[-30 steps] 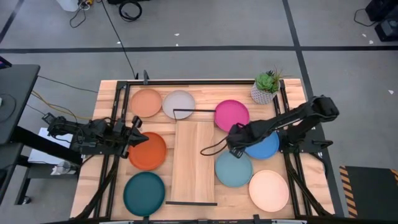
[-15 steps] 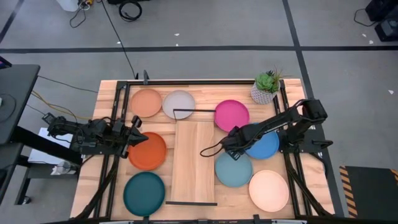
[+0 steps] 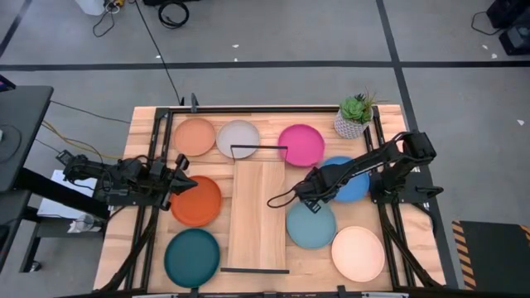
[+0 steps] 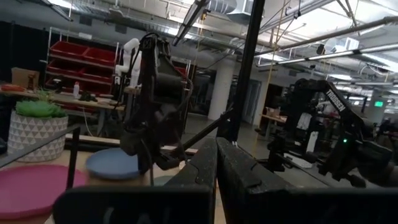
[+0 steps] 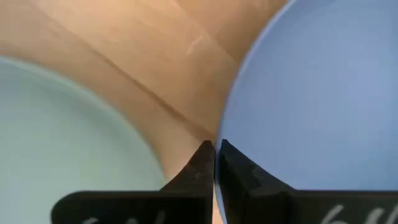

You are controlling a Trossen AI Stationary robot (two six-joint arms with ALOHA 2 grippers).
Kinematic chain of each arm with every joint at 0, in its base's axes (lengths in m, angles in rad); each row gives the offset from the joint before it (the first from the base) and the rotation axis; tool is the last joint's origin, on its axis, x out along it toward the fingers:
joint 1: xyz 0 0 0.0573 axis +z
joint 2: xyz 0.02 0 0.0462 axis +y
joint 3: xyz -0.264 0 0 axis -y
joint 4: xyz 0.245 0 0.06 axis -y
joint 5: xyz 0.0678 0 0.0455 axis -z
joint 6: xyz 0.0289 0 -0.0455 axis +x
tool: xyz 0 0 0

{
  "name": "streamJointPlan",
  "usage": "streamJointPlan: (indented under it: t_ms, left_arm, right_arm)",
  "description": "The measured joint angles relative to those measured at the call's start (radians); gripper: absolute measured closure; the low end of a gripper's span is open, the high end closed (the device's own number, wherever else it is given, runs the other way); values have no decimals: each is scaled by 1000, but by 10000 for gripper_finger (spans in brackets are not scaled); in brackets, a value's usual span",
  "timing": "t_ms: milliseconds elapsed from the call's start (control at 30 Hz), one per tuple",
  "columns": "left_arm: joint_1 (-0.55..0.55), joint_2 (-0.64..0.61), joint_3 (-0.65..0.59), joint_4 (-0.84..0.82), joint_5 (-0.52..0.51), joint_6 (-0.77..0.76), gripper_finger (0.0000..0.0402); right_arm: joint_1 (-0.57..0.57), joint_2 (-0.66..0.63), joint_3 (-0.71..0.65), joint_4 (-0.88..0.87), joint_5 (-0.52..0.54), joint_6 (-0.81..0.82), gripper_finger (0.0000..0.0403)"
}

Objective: Place and stack plates onto a shelf
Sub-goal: Put the blue plate on the shelf

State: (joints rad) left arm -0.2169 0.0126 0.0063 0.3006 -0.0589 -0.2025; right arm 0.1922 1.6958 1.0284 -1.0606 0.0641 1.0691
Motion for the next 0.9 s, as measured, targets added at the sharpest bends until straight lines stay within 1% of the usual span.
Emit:
streamJointPlan:
  t_ms: [167,200,267,333,433,533,633,733,800,900]
  left_arm:
    - [0,0,0,0,0,-9,390]
    - [0,0,0,0,0,-9,390]
    - [0,0,0,0,0,-11,390]
    - [0,0,0,1,0,-12,390]
    - [0,0,5,-2,0,-12,390]
    - [0,0,10,6,0,-13,390]
    - [0,0,11,1,0,-13,390]
    - [0,0,11,3,-5,-15,390]
    - [0,0,12,2,-21,-22,390]
    - [0,0,12,0,-44,-22,390]
  right_arm:
    - [47,0,133,-150,28,-16,387]
    - [60,-1,165,-170,39,-45,389]
    - [99,-3,215,-171,70,-163,390]
    - [144,-3,261,-136,101,-300,389]
    - [202,-1,296,-46,181,-519,388]
    - [232,3,297,109,191,-722,389]
    - [232,22,298,246,196,-895,389]
    - [213,61,298,346,201,-1044,389]
    - [191,92,305,375,204,-1106,389]
    - [154,147,346,370,205,-1172,389]
